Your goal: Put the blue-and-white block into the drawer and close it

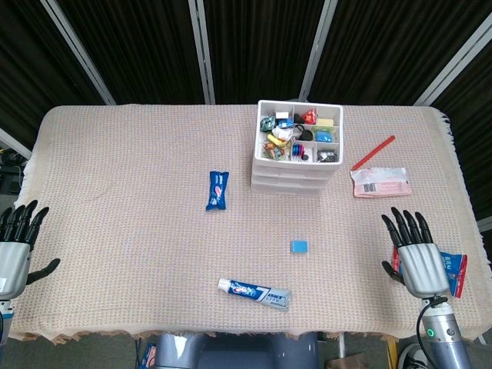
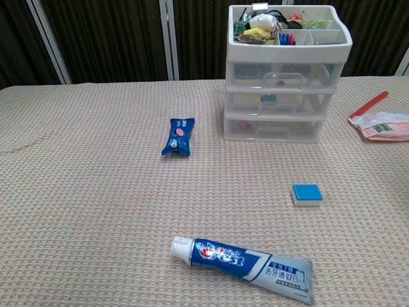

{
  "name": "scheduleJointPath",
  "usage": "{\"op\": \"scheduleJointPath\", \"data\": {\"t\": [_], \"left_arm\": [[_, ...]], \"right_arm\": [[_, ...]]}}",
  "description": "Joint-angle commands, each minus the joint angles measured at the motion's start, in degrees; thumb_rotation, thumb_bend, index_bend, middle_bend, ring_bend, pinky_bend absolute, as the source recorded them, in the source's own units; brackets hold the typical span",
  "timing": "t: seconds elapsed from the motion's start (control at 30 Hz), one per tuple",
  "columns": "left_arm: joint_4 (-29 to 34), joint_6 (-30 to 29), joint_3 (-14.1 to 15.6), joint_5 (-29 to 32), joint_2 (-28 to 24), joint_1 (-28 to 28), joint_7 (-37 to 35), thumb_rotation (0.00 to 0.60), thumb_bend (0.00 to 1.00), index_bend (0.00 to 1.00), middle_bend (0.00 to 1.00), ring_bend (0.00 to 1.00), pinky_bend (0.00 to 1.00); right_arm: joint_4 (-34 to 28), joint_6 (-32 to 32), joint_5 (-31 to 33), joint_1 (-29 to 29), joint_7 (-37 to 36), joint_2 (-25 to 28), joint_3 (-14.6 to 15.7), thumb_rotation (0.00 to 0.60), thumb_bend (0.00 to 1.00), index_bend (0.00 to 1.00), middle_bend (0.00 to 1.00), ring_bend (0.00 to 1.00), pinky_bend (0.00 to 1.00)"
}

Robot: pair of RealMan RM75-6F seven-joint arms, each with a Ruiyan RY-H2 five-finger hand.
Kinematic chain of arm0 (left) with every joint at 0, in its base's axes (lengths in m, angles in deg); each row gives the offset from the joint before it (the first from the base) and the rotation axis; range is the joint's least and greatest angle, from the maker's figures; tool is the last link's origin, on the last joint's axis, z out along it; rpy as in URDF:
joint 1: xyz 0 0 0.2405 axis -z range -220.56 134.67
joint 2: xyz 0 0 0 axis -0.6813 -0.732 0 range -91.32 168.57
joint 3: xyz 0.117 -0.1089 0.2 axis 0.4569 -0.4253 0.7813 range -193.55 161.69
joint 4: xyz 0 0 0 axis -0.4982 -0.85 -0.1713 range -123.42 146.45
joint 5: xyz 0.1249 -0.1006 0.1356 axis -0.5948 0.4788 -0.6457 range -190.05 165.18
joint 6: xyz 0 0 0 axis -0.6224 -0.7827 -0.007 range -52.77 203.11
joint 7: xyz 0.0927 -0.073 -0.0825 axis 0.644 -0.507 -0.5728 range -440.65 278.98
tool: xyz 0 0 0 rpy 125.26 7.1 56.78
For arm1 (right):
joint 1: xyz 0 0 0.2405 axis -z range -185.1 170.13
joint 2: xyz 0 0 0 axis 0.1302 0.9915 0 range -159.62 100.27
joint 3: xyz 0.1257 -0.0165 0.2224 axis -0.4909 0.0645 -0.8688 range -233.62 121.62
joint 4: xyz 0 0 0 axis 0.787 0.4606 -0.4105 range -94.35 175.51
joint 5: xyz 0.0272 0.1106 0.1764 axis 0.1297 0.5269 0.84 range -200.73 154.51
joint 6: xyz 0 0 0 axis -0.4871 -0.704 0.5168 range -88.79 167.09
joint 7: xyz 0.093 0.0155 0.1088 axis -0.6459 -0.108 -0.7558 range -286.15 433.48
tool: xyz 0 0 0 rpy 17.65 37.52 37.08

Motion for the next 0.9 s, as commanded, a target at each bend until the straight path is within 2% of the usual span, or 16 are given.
{"op": "scheduleJointPath", "data": {"t": [0.03,0.9], "left_arm": [[0.0,0.0,0.0,-0.1,0.0,0.0,-0.1,0.6,0.18,0.08,0.0,0.0,0.0],[-0.1,-0.3,0.2,-0.7,0.0,0.0,-0.1,0.6,0.18,0.08,0.0,0.0,0.0]], "right_arm": [[0.0,-0.1,0.0,0.0,0.1,0.0,0.0,0.6,0.1,0.08,0.0,0.0,0.0],[-1.1,0.6,1.2,0.0,-0.3,-0.1,-0.3,0.6,0.1,0.09,0.0,0.0,0.0]]}}
